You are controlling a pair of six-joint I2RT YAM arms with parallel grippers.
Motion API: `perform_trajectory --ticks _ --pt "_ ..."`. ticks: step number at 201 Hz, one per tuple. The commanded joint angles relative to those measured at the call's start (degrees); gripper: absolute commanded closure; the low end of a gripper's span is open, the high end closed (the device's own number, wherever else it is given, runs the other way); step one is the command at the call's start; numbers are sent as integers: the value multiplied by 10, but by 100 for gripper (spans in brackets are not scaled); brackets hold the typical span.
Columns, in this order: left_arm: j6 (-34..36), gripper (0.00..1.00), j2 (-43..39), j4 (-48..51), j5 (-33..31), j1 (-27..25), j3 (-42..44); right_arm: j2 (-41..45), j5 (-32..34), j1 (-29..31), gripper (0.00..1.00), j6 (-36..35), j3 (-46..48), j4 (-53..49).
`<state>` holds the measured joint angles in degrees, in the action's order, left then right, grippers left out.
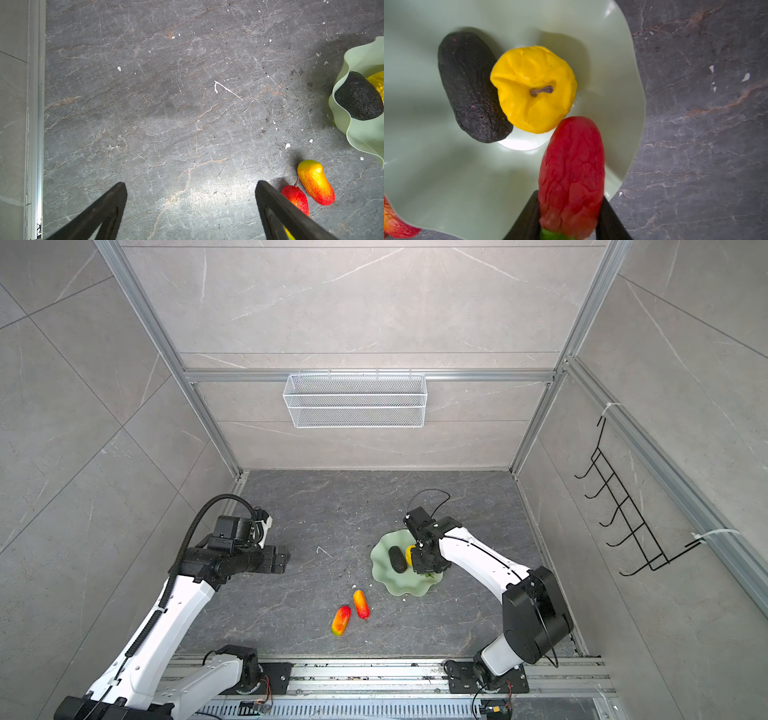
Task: Place and organize the fake fruits in the fruit bowl
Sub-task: 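Carry the strawberry into the bowl and open the right gripper, then move the right gripper to the elongated red-yellow fruit and grasp it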
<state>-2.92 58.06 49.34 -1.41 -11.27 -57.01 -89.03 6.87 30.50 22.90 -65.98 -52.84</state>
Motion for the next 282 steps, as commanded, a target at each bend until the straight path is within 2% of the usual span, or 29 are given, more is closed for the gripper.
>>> perform_trajectory --ticks 1,96,135,177,195,219,243,282 --pt "3 0 6 4 0 -1 -24 -7 14 -3 60 -3 7 -2" --pt "4 0 3 4 -1 -1 -20 -18 20 -7 56 -11 23 13" --pt "5 0 1 6 -2 0 -19 -18 28 -8 38 -16 9 2" --pt "4 0 -1 7 -4 -1 -17 8 39 -8 31 -28 -46 -46" --pt "4 0 -2 7 -4 -1 -16 26 41 -7 16 -43 -79 -69" --pt "3 0 -4 7 -3 -1 -15 54 0 -2 1 -73 -117 -76" --pt "1 0 -7 8 -5 -1 -14 71 -42 42 1 -98 -140 -63" --pt "-4 0 -17 14 -7 -1 -12 28 -68 180 1 -77 -152 -13"
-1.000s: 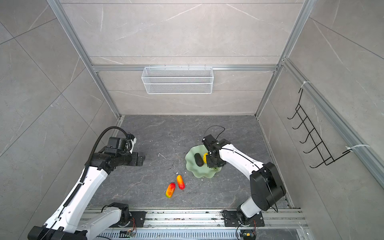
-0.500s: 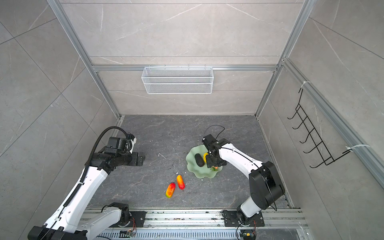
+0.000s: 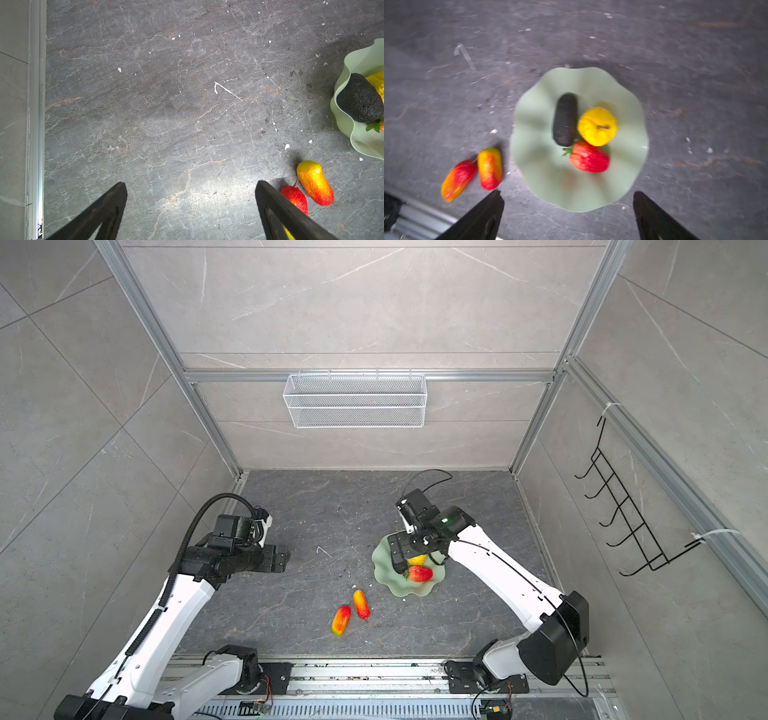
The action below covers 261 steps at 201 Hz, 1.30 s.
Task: Place and organize the fake fruits in the fruit bowl
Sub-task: 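Move the right gripper to the elongated red-yellow fruit and grasp it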
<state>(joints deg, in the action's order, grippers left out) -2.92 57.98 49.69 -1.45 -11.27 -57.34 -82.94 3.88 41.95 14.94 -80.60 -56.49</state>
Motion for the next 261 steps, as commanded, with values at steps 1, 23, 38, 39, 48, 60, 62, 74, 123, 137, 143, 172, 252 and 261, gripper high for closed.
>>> perform_trajectory --ticks 1,23,38,39,48,60,62,74,123,137,143,172,252,261 --pt "-4 0 -16 10 -7 -1 -9 -34 -39 69 1 4 -4 26" --pt "-7 0 -21 15 -7 -1 -8 -79 -66 127 1 33 12 83" --pt "-7 0 -23 20 -8 -1 -8 -112 -61 155 5 43 9 98" --pt "-7 0 -24 20 -9 -1 -8 -114 -60 156 5 44 9 98" --pt "-6 0 -26 22 -11 0 -7 -129 -61 168 9 48 10 110" --pt "-5 0 -29 23 -12 -1 -5 -145 -66 175 14 56 13 125" --pt "-6 0 -29 23 -13 -1 -5 -149 -69 177 15 58 14 128" --pt "-5 0 -29 23 -14 -1 -5 -164 -76 181 21 64 17 137" --pt "-6 0 -32 24 -14 -1 -1 -201 -61 188 32 91 63 159" --pt "-7 0 -30 23 -14 0 -1 -206 -52 188 34 95 69 157" --pt "-7 0 -29 22 -13 -1 -1 -209 -51 188 35 95 71 156" --pt "-6 0 -20 20 -7 -1 -6 -225 -57 188 38 98 82 167" --pt "0 0 -20 25 -13 -1 -14 -273 -63 188 53 102 78 191" --pt "1 0 -19 26 -13 -1 -15 -272 -61 188 58 100 73 186"
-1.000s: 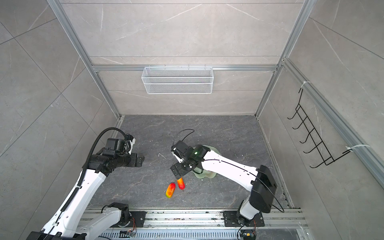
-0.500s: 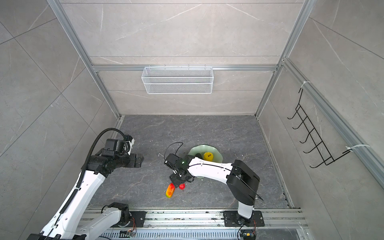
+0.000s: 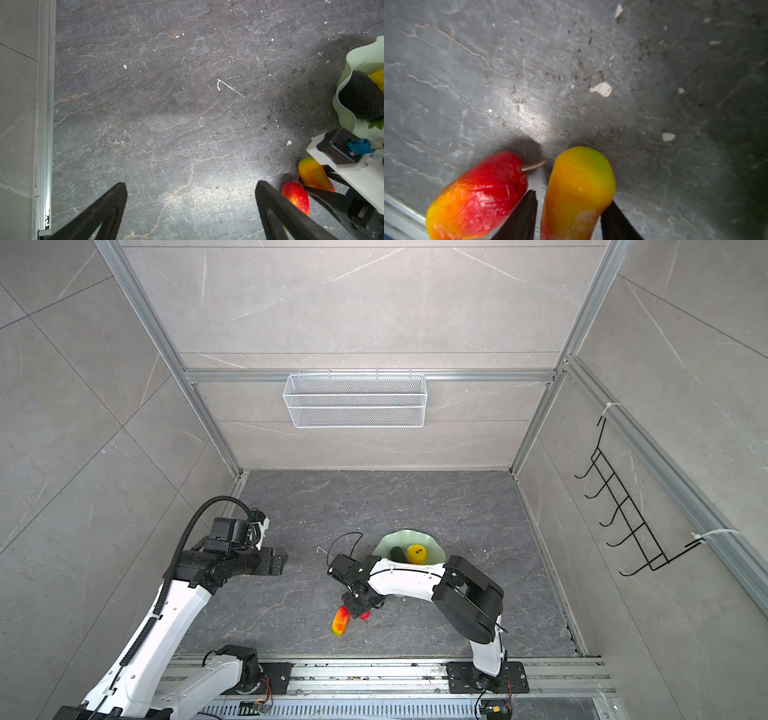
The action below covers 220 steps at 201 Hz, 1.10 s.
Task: Place and organize the fake fruits in the fruit bowl
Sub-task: 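Move the right gripper to the elongated red-yellow fruit and grasp it, then place the elongated fruit in the bowl beside the avocado, release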
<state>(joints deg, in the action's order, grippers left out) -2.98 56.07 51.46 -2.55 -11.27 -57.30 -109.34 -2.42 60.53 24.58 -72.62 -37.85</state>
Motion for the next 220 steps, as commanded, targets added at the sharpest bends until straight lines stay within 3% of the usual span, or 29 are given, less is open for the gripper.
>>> perform_trajectory --ticks 1,32,60,136,170,220 --pt "1 0 0 9 -3 -1 -16 -8 2 2 58 3 -7 -2" --pt "4 0 5 10 -3 -1 -20 28 20 2 73 -19 -36 -46" --pt "4 0 11 8 -1 0 -24 89 43 -1 77 -43 -69 -92" --pt "-2 0 8 1 4 -1 -20 181 51 -139 78 -57 -15 -79" --pt "-3 0 5 0 4 -1 -15 156 41 -176 78 -55 11 -38" --pt "-2 0 9 2 2 -1 -20 108 33 -182 74 -55 3 -9"
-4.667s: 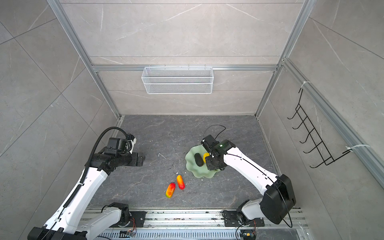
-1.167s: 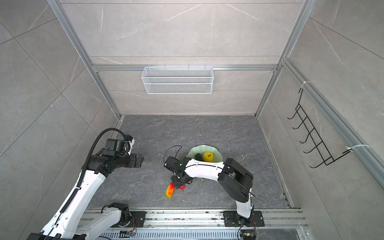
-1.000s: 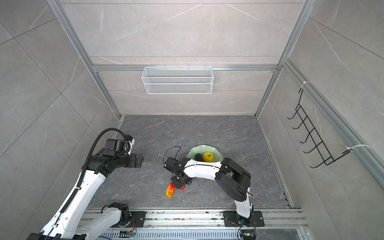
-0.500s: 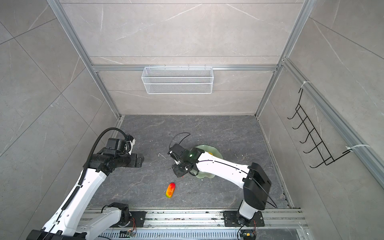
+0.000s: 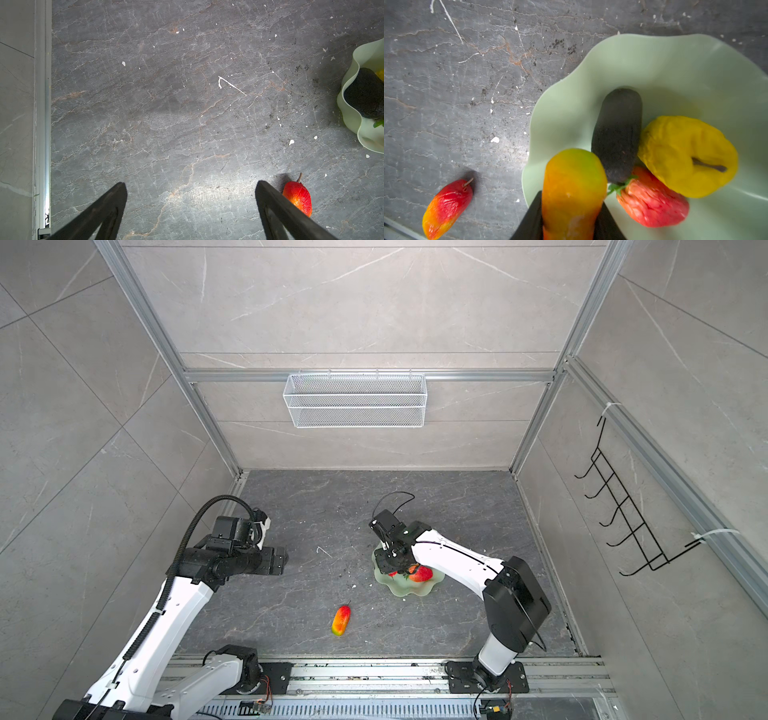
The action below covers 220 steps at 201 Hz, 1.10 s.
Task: Place and organize the fake fruits in the fruit bowl
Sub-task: 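Place the elongated fruit in the bowl beside the avocado, release, then reach the right gripper to the red-yellow mango and grasp it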
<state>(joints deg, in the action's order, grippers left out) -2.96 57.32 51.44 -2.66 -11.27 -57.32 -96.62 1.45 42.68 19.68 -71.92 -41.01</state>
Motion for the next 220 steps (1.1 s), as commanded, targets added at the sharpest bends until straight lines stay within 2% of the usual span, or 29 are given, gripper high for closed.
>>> perform_trajectory --ticks 1,32,91,120,138,154,178,220 --pt "-3 0 -4 2 3 -1 -19 -19 -6 -4 74 -6 -4 23" --pt "-3 0 -6 3 3 0 -16 -30 -5 -8 69 0 1 34" --pt "-3 0 -9 5 2 -1 -14 -21 12 -9 43 -20 -30 0" --pt "-4 0 -15 5 0 0 -10 8 21 -8 27 -47 -69 -46" --pt "-5 0 -15 5 -1 -1 -9 42 -6 1 11 -85 -83 -60" --pt "-4 0 -15 6 -1 -1 -10 66 -22 23 1 -109 -95 -71" --pt "-5 0 -13 6 0 -1 -11 76 -36 77 1 -119 -107 -92" --pt "-5 0 -11 6 1 -1 -11 40 -79 165 1 -81 -76 -38"
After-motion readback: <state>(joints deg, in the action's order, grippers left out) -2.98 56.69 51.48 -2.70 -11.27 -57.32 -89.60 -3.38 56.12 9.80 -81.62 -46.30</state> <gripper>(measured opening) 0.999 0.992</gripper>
